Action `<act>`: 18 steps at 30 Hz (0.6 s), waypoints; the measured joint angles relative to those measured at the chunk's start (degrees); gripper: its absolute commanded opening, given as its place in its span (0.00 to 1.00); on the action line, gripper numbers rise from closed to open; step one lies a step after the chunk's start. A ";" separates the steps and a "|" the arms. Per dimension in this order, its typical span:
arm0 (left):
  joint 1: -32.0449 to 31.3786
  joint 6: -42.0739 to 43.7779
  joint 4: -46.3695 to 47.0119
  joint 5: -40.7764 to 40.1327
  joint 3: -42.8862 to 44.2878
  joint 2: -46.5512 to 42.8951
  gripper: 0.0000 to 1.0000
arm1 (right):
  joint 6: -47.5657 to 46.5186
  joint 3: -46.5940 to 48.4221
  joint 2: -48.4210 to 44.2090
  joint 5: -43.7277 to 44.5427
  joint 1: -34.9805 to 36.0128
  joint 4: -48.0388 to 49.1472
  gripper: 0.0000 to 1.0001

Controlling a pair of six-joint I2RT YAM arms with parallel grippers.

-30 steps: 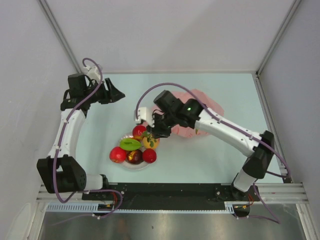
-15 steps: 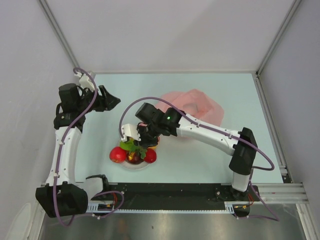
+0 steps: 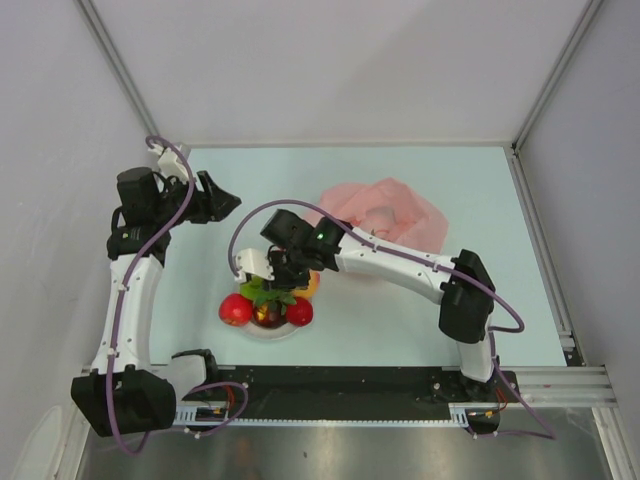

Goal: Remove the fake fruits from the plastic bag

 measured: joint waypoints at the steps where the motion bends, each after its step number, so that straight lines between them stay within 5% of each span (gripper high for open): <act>1: 0.00 0.00 0.00 0.00 0.00 0.00 0.66 | 0.11 0.11 0.00 0.48 0.00 0.07 0.55; 5: 0.00 0.00 0.00 0.00 0.00 0.00 0.66 | 0.72 0.37 -0.09 2.25 -0.02 0.59 0.67; 8: 0.02 0.00 0.04 0.00 0.00 0.00 0.66 | 0.92 0.17 -0.50 3.32 -0.44 0.37 0.99; 18: 0.02 1.11 -0.24 -0.02 0.02 0.17 0.75 | 5.81 -1.60 -10.12 5.95 -9.90 1.01 1.00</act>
